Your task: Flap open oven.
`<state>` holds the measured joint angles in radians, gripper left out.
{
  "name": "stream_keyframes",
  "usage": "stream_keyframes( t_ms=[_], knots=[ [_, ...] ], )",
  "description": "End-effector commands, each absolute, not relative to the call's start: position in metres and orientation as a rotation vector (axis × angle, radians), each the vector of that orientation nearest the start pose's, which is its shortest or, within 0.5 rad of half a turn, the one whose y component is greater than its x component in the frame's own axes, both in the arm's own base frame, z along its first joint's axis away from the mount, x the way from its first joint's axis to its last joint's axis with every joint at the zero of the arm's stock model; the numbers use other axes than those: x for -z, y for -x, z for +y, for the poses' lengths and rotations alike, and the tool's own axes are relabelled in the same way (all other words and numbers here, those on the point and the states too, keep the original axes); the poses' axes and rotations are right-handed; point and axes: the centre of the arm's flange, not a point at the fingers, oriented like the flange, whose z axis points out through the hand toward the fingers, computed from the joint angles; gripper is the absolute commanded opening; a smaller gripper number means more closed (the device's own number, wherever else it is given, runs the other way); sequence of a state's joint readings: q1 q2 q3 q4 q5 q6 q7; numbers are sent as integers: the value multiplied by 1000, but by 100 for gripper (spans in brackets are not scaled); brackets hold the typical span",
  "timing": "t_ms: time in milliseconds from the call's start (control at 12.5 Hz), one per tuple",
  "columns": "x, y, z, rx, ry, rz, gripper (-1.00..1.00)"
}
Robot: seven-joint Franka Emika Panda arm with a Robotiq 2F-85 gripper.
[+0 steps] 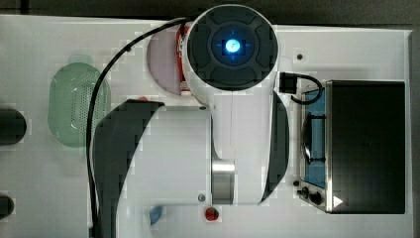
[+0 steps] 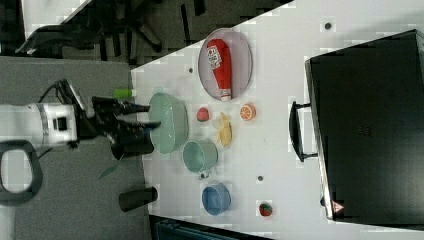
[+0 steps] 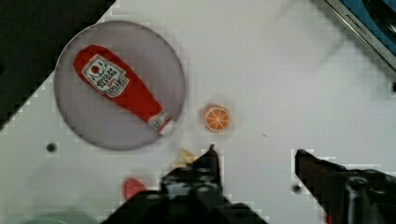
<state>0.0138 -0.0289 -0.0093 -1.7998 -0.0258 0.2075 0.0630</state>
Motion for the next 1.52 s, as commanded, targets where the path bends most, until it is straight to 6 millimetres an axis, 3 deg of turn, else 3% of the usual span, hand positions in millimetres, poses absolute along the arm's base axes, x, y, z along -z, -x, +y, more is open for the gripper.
stream_keyframes(
  t_ms=[80, 240, 480, 560, 1040, 1120, 1280, 1520],
  knots=[
    [-603, -431, -23, 0, 2798, 1418, 59],
    [-603, -431, -23, 0, 2798, 1418, 99],
    [-602, -431, -23, -1, 2798, 1418, 100],
    [-602, -431, -23, 0, 2798, 1418, 90],
    [-598, -430, -34, -15, 2784, 1449, -55],
    [-595, -430, -39, -20, 2780, 1460, -65],
    [-584, -431, -53, -32, 2799, 1426, -65],
    [-561, -432, -83, -61, 2891, 1217, -65]
  ],
)
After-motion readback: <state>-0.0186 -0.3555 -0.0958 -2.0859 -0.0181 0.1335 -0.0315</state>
